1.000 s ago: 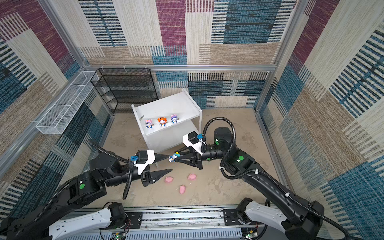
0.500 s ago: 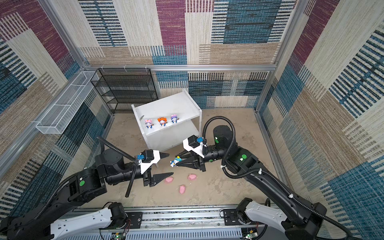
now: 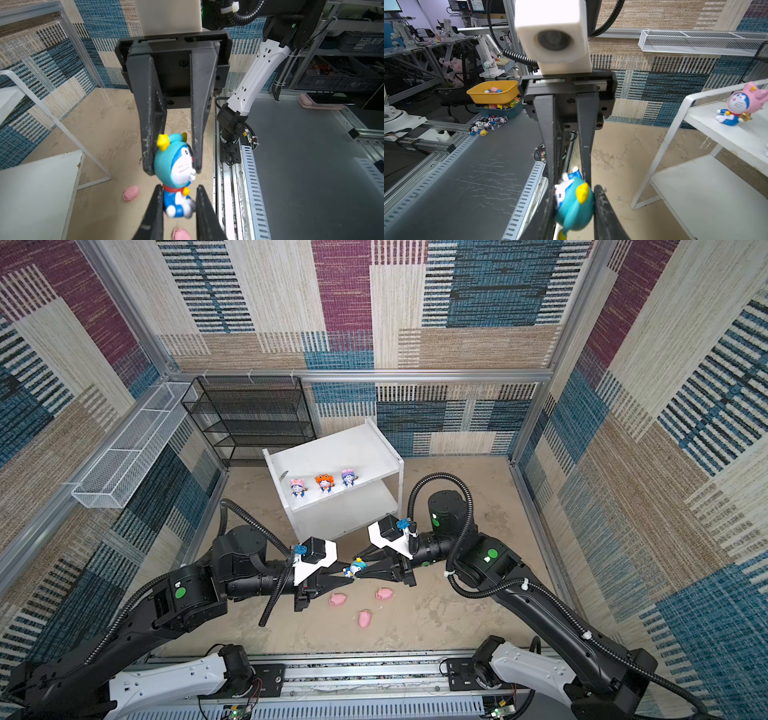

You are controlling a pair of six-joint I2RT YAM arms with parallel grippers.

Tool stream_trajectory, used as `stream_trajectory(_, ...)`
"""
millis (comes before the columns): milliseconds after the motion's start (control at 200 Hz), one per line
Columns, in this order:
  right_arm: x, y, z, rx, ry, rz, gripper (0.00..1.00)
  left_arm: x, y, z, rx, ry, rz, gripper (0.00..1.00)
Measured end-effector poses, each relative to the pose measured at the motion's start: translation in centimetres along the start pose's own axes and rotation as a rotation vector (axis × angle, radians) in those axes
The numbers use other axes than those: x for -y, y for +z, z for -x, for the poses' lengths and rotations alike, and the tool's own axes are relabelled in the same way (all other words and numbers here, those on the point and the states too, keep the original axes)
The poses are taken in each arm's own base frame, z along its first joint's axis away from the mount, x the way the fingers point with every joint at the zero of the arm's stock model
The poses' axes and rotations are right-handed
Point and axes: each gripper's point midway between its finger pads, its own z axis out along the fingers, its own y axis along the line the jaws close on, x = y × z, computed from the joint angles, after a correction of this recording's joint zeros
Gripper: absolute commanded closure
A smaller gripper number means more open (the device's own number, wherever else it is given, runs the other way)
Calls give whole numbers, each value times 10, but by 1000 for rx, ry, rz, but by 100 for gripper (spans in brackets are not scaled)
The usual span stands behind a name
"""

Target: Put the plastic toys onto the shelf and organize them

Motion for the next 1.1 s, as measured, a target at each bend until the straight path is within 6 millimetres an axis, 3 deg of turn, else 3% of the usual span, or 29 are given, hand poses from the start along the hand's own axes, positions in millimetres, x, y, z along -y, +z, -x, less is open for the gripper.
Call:
stream_trajectory(135,2,0,1,13,13,-16,50,-2,1,-2,5,0,8,92)
stream_trajectory(205,1,-1,2,39,23,-23,44,-2,2,-8,10,-8,11,93)
stream_trajectory(381,6,0,6,125,96,-44,39,-7,-3,-10,101,-26,64,94)
stream_trajectory(601,27,0,19,215,180,-120,34,-20,-8,-4,195,-40,151,95)
stream_trajectory(827,53,-3,15,247,249,-256,30,-28,-13,4,262,-36,210,96)
stream_trajectory(1002,61,-6,16,262,257,-308,29,-35,-11,2,261,-42,242,96)
stream_trajectory(1062,66,-9,14,260,270,-345,27,-38,-10,0,254,-46,259,94)
stream_trajectory(1102,70,-11,12,256,282,-378,25,-38,-11,-2,252,-47,263,86)
